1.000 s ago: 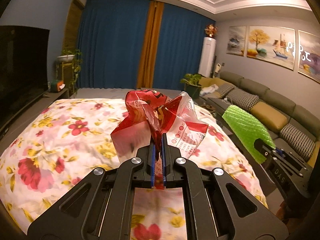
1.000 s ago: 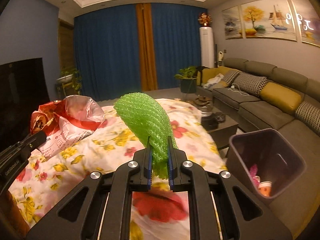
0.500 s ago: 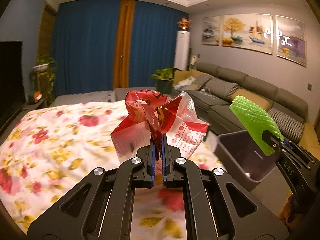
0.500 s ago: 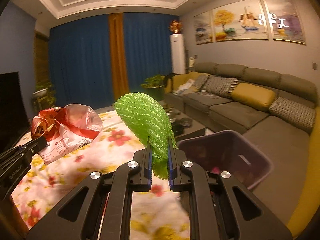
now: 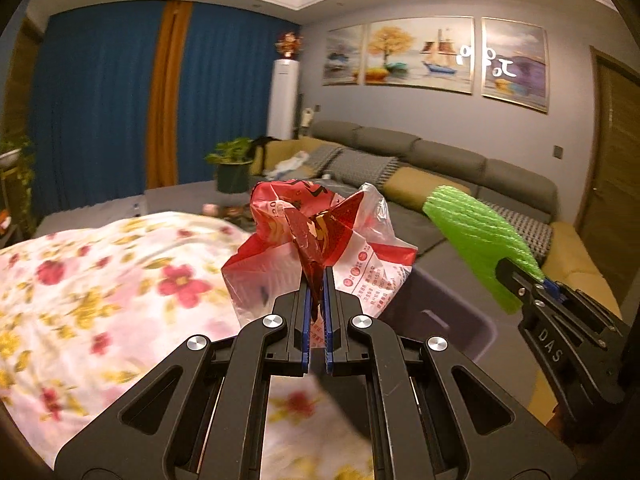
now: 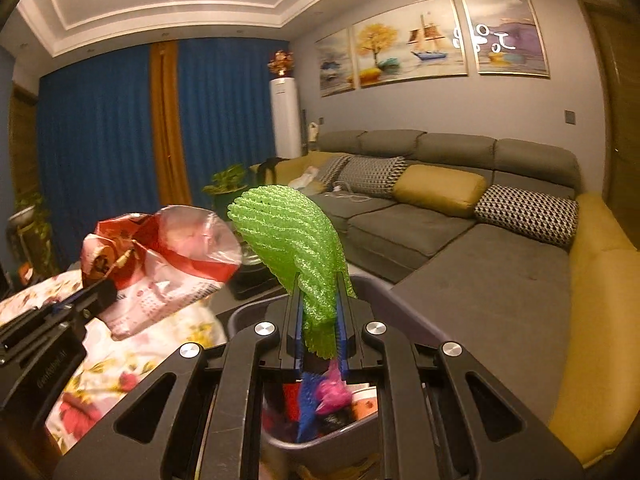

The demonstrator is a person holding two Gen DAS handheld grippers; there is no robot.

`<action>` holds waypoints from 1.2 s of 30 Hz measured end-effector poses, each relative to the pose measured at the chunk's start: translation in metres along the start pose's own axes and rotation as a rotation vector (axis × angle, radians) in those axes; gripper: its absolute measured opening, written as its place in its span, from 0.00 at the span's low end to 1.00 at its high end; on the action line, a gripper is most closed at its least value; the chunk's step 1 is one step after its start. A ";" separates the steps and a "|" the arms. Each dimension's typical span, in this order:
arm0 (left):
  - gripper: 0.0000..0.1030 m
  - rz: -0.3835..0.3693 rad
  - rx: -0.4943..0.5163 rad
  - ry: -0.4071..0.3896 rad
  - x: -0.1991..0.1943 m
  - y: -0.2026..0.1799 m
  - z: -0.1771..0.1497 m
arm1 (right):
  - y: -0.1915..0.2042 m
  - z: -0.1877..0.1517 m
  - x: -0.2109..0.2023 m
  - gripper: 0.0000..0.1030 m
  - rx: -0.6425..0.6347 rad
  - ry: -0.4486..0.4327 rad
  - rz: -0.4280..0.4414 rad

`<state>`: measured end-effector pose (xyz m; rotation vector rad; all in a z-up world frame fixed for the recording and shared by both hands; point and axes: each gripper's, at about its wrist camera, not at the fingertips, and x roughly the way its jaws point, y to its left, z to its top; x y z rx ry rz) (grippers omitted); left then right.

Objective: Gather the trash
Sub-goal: 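Open both tools over the gray bin to drop the snack bag and mesh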

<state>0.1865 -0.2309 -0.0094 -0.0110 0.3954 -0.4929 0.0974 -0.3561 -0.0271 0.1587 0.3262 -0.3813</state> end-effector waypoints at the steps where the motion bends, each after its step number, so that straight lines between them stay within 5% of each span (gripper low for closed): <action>1: 0.04 -0.018 0.000 0.000 0.006 -0.006 0.001 | -0.004 0.001 0.002 0.14 0.004 -0.002 -0.005; 16: 0.05 -0.130 0.000 0.054 0.063 -0.019 -0.005 | -0.006 0.004 0.028 0.19 0.027 -0.011 -0.024; 27: 0.07 -0.144 0.017 0.072 0.079 -0.018 -0.009 | -0.007 0.009 0.037 0.33 0.024 -0.009 -0.017; 32: 0.18 -0.159 0.012 0.092 0.085 -0.017 -0.010 | -0.010 0.010 0.037 0.38 0.036 -0.009 -0.025; 36: 0.43 -0.157 0.001 0.078 0.083 -0.012 -0.011 | -0.013 0.009 0.036 0.43 0.042 -0.008 -0.035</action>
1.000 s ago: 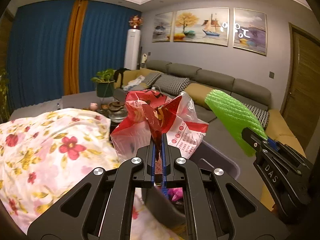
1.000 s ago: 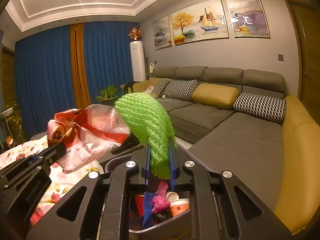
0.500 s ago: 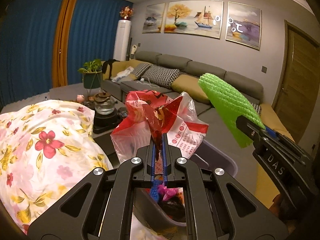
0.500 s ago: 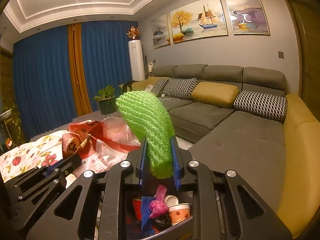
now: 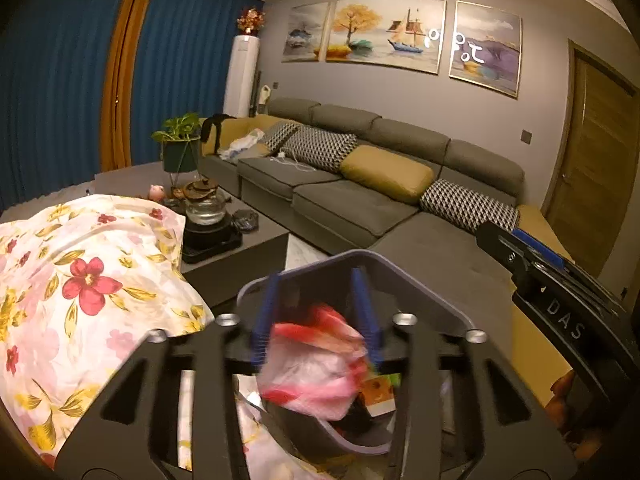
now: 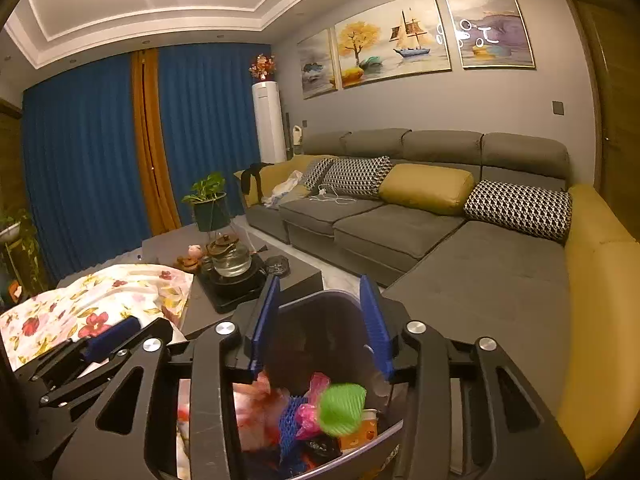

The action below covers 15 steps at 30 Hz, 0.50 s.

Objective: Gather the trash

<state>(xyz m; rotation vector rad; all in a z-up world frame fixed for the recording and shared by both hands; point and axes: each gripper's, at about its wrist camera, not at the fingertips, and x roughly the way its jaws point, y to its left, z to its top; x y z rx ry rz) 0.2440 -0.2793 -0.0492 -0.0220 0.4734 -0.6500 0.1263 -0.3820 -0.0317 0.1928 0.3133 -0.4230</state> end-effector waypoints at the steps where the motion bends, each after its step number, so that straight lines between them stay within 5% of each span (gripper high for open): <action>1: 0.47 0.000 -0.009 -0.004 -0.001 0.003 0.000 | 0.000 -0.001 0.000 0.46 0.001 -0.001 -0.002; 9: 0.71 0.085 -0.047 -0.002 -0.023 0.025 -0.002 | 0.011 -0.013 -0.014 0.72 -0.004 0.022 -0.006; 15: 0.82 0.258 -0.009 -0.007 -0.065 0.041 -0.018 | 0.037 -0.026 -0.033 0.85 -0.057 0.052 0.040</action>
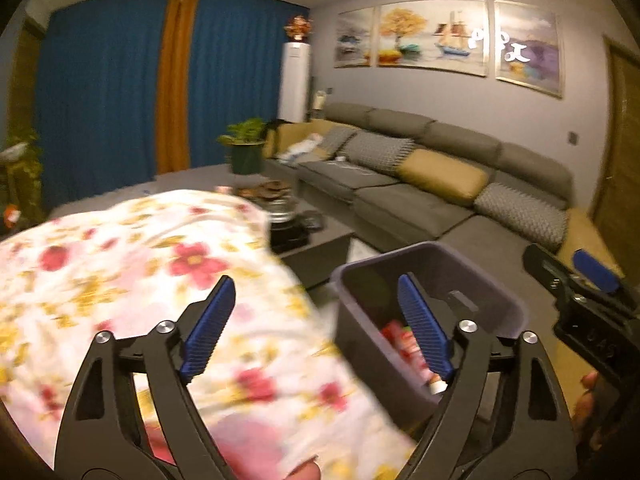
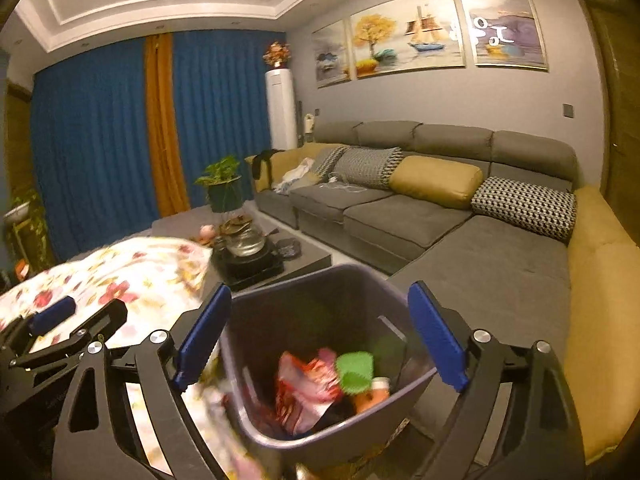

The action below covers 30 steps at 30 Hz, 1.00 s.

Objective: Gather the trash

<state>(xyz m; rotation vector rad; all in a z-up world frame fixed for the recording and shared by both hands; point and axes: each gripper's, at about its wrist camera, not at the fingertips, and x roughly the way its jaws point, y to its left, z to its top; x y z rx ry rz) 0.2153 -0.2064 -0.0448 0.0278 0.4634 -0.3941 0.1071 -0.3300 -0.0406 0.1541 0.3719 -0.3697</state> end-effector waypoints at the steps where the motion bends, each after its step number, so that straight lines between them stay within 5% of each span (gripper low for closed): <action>1: 0.82 0.013 -0.007 0.007 -0.005 0.004 -0.002 | 0.005 -0.003 -0.003 0.86 -0.011 0.006 0.005; 5: 0.82 0.058 -0.046 0.028 -0.029 0.028 -0.009 | 0.022 -0.012 -0.016 0.93 -0.045 0.022 0.015; 30: 0.88 0.178 -0.038 -0.026 -0.186 0.089 -0.060 | 0.088 -0.049 -0.148 0.95 -0.053 0.008 0.048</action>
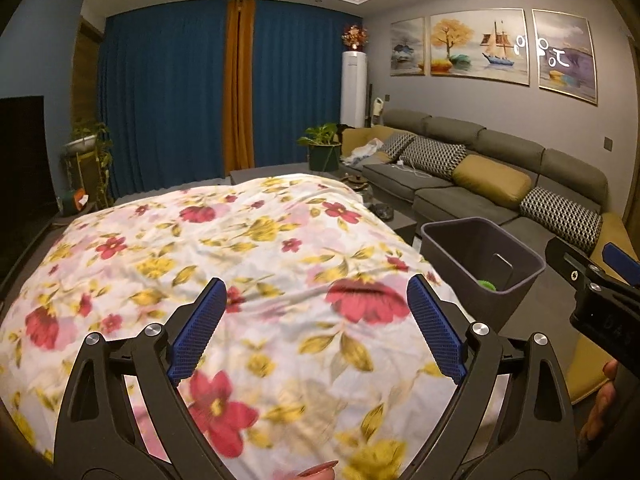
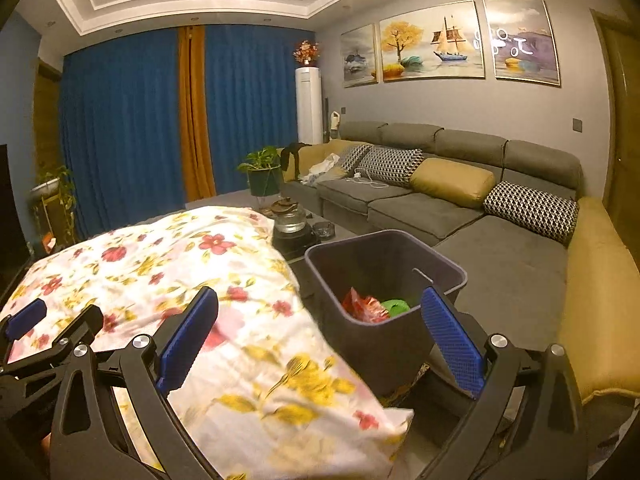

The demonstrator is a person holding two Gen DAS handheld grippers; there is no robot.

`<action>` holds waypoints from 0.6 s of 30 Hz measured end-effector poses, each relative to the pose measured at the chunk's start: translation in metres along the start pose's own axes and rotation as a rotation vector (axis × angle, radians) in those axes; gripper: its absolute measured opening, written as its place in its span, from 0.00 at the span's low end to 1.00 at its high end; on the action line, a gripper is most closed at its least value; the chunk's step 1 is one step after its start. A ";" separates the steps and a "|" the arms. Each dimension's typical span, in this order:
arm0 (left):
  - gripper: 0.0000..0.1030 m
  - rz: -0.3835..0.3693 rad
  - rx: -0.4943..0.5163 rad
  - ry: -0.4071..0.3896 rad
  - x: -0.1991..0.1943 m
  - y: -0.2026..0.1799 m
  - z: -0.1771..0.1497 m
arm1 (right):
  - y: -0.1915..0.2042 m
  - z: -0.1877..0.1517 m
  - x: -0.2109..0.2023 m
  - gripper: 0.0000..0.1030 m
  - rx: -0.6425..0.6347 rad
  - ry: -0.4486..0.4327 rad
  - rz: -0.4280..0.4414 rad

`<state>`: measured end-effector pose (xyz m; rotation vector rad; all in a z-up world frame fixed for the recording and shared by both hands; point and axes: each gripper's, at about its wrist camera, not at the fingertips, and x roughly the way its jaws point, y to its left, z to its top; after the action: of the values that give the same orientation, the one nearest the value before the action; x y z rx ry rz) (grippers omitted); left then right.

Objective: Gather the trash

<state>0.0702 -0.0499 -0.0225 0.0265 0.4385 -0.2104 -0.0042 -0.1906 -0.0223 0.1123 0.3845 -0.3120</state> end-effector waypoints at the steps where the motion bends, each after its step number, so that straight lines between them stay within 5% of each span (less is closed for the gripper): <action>1: 0.88 0.001 -0.001 -0.002 -0.004 0.002 -0.001 | 0.002 -0.002 -0.003 0.95 -0.002 0.001 0.000; 18: 0.89 -0.005 -0.020 0.004 -0.047 0.026 -0.023 | 0.034 -0.027 -0.052 0.95 -0.065 -0.014 0.013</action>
<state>0.0243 -0.0137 -0.0240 0.0064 0.4447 -0.2110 -0.0490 -0.1391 -0.0256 0.0490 0.3795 -0.2872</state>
